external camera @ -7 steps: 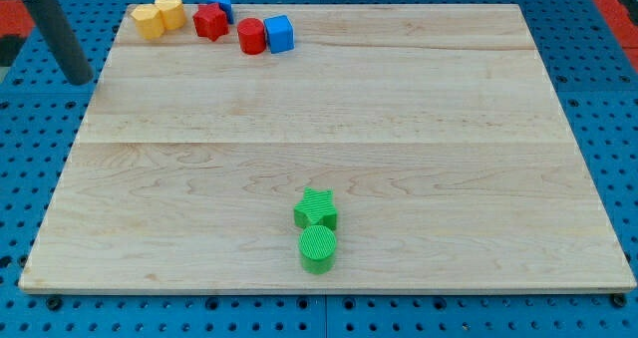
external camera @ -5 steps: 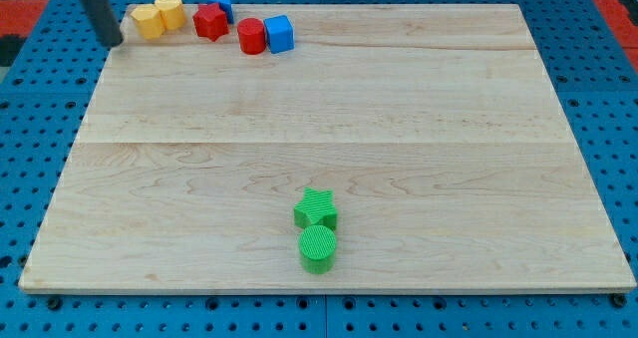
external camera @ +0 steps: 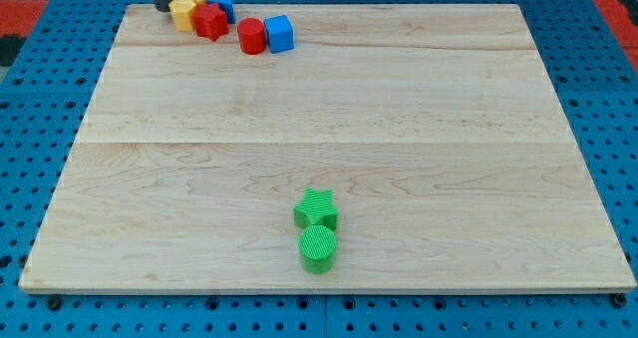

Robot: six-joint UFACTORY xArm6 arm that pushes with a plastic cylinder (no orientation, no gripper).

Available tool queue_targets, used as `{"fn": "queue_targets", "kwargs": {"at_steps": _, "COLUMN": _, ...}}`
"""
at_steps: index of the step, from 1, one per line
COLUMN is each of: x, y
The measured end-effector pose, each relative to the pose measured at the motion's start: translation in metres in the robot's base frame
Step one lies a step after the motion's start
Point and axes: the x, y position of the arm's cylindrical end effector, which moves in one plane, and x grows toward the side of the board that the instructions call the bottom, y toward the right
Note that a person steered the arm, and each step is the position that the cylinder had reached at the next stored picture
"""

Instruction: Move yellow blocks into red star and blue triangle

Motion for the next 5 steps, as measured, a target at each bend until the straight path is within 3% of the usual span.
{"fn": "queue_targets", "kwargs": {"at_steps": 4, "x": 0.000, "y": -0.003}}
{"fn": "queue_targets", "kwargs": {"at_steps": 5, "x": 0.048, "y": -0.022}}
